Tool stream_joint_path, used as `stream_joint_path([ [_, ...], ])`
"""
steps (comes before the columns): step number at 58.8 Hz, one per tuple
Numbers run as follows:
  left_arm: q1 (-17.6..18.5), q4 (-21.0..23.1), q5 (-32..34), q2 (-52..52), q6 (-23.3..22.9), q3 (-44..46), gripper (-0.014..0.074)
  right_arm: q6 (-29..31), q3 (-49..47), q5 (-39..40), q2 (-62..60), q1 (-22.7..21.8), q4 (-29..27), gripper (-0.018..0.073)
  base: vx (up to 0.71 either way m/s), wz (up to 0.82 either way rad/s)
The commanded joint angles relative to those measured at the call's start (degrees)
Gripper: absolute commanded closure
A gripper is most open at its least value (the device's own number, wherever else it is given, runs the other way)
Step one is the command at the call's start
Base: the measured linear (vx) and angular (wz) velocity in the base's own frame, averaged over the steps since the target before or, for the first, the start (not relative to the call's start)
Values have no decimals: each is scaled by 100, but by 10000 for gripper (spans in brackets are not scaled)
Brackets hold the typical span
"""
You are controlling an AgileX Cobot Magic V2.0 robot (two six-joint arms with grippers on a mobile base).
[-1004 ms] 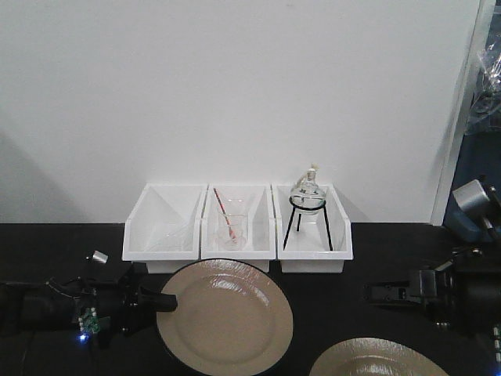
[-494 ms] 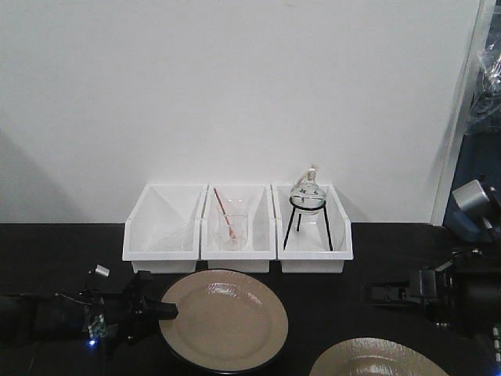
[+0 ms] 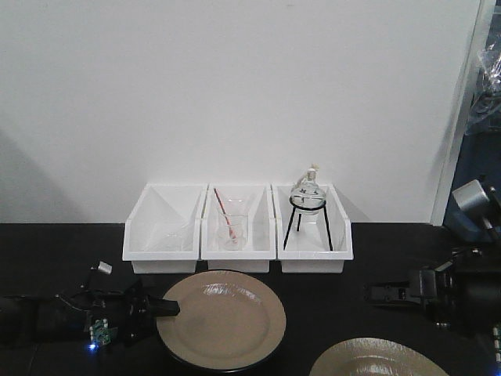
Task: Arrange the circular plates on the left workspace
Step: 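Slide the held plate with the left gripper to the spot in front of the bins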
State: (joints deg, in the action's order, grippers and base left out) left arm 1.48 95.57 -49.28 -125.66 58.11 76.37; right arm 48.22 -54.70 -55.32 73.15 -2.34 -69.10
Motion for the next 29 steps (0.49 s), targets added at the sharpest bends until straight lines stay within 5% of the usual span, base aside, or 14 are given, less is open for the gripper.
stream_joint_path([
  [1,14,379,-245,385,489,197,150,53,-204,5,-124,-7,-322,559,0,0],
  [14,14,239,299,398,1268,197,146,47,-204,5,-124,-7,-322,559,0,0],
  [29,14,-785,1224,669,1413,197,146,48,-204,-21,-124,-7,-322,559,0,0],
])
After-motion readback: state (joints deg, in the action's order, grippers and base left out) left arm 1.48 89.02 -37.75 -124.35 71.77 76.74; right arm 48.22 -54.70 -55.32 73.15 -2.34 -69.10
